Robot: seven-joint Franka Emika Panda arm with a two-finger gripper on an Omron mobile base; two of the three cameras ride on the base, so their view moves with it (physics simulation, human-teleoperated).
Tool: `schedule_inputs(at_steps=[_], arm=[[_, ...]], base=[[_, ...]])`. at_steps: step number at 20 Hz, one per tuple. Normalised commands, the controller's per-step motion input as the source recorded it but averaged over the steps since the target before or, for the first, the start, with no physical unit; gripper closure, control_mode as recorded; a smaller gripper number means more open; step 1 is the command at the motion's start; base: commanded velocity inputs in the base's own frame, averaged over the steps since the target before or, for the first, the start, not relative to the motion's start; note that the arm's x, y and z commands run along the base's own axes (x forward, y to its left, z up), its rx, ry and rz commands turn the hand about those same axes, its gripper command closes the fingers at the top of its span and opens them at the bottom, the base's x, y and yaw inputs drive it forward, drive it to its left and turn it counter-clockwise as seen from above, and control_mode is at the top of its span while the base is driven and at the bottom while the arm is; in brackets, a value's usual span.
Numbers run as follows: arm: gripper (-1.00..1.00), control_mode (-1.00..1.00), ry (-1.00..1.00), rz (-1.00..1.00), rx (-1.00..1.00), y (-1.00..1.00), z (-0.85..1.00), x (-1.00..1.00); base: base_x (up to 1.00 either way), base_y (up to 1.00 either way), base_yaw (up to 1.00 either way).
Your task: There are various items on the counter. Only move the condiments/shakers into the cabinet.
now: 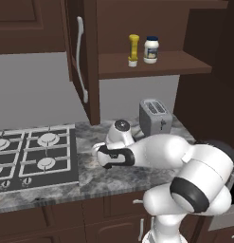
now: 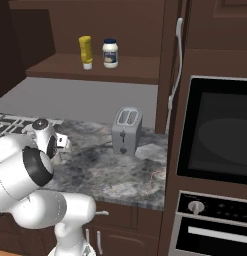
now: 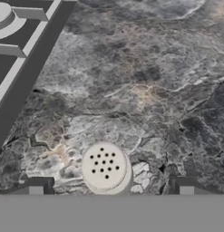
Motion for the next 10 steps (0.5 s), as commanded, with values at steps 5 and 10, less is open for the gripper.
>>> schedule_inputs(at_steps=[5,10], arm=[[-1.00,-1.00,0.00,0.00,0.00,0.02,0.00,0.07],[-1.00,-1.00,0.00,0.00,0.00,0.04,-0.04,0.07]], base=[[0.00,0.00,0.00],[0.00,0.00,0.00]])
